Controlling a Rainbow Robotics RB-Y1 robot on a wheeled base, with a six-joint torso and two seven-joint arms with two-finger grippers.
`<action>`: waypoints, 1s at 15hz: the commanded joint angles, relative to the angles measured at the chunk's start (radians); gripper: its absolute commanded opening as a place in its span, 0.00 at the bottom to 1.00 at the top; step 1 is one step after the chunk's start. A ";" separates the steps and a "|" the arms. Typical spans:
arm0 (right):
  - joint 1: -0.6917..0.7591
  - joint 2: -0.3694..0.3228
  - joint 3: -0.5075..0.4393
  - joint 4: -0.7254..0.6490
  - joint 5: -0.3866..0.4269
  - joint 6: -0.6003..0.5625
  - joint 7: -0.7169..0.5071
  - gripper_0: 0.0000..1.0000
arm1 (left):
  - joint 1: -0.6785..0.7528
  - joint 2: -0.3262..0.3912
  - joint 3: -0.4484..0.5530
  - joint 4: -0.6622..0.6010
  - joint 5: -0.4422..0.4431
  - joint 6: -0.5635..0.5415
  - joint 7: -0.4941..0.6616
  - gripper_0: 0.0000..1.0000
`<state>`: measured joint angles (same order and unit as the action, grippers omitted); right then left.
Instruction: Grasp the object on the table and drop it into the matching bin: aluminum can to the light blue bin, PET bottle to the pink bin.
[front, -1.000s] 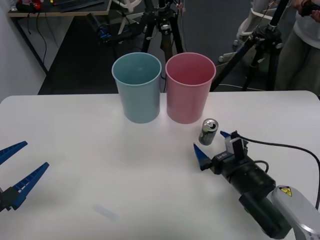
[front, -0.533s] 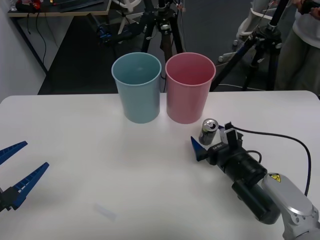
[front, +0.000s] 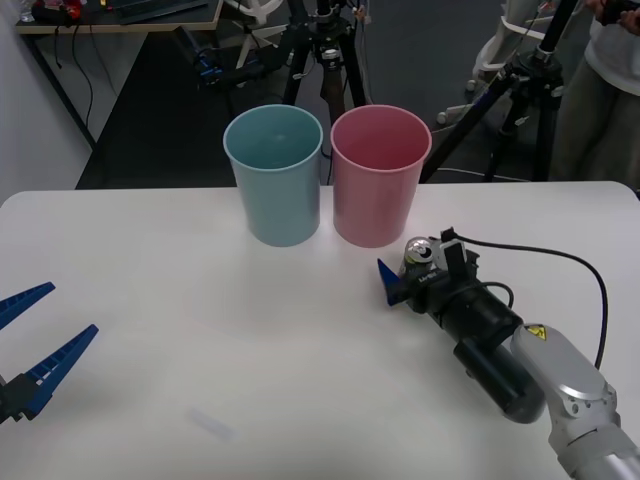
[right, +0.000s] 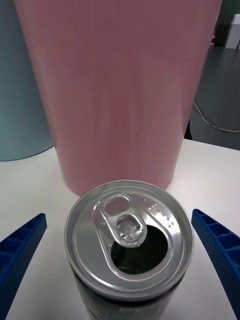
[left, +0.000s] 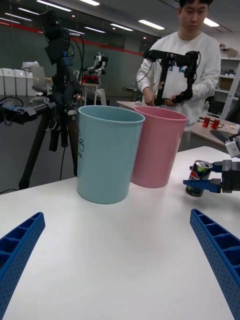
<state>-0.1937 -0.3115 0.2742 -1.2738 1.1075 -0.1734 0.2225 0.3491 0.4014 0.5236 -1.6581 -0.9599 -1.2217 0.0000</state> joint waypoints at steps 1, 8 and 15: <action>-0.020 0.002 0.000 0.024 0.000 0.002 -0.002 1.00 | 0.000 0.000 0.000 0.000 0.000 0.000 0.000 1.00; -0.020 0.002 0.000 0.022 0.000 0.003 -0.011 0.00 | 0.000 0.000 0.000 0.000 0.000 0.000 0.000 1.00; -0.020 0.002 0.000 0.022 -0.003 -0.005 -0.011 0.00 | 0.000 0.000 0.000 0.000 0.000 0.000 0.000 1.00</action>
<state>-0.2133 -0.3099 0.2737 -1.2515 1.1073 -0.1737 0.2117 0.3491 0.4014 0.5236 -1.6581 -0.9599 -1.2217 0.0000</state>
